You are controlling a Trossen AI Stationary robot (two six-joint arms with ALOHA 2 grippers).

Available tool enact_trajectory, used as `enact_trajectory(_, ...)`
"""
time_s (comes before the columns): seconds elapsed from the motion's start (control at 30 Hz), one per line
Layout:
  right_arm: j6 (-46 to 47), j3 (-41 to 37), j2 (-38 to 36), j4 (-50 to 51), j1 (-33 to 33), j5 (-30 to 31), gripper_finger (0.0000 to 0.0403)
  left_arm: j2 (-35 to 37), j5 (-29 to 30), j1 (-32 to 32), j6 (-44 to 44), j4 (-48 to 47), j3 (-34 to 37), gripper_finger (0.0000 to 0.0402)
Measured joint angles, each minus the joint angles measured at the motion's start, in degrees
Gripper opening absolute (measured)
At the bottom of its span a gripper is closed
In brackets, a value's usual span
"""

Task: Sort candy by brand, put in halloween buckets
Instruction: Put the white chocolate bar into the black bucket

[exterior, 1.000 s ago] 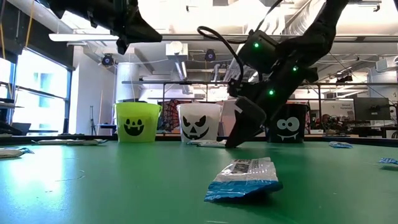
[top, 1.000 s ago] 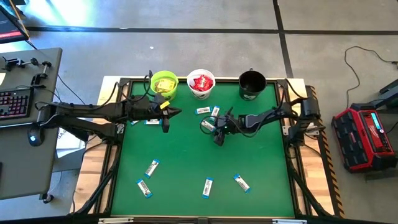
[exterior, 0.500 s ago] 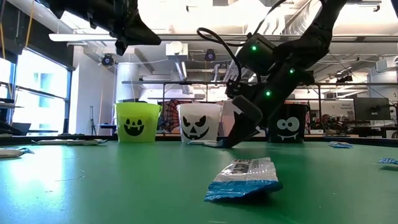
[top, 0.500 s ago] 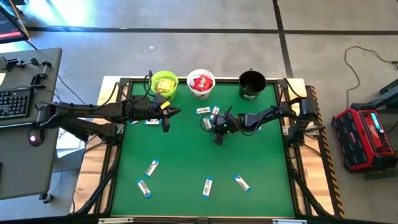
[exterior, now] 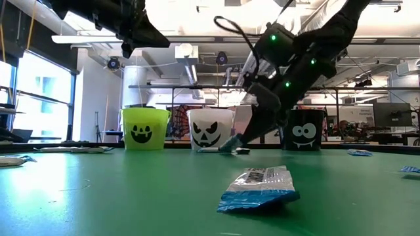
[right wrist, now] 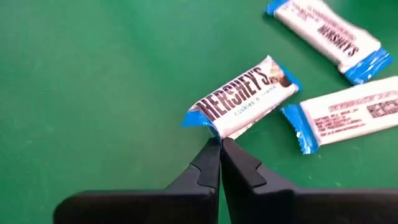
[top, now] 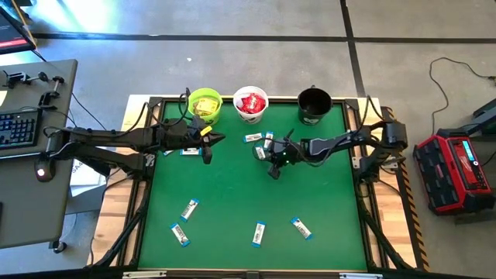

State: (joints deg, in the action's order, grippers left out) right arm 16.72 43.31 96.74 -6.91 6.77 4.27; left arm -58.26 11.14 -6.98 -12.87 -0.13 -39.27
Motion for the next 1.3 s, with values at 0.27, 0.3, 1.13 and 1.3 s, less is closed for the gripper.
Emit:
enact_trajectory(0.27,0.2,2.6,-6.9,4.7,0.2,2.8,0.0,0.0,0.0,0.0,0.0,0.0,0.0,0.0)
enact_trajectory(0.3,0.0,3.2,-7.7,5.5,0.4,3.1,0.0,0.0,0.0,0.0,0.0,0.0,0.0,0.0)
enact_trajectory(1.13,-5.3,15.9,-25.2,32.3,13.7,10.9,0.0,0.0,1.3,0.0,1.5,0.0,0.0,0.0)
enact_trajectory(1.3,-6.5,15.9,-24.0,36.1,14.6,3.1,0.0015,0.0,0.8,0.0,1.5,0.0,0.0,0.0)
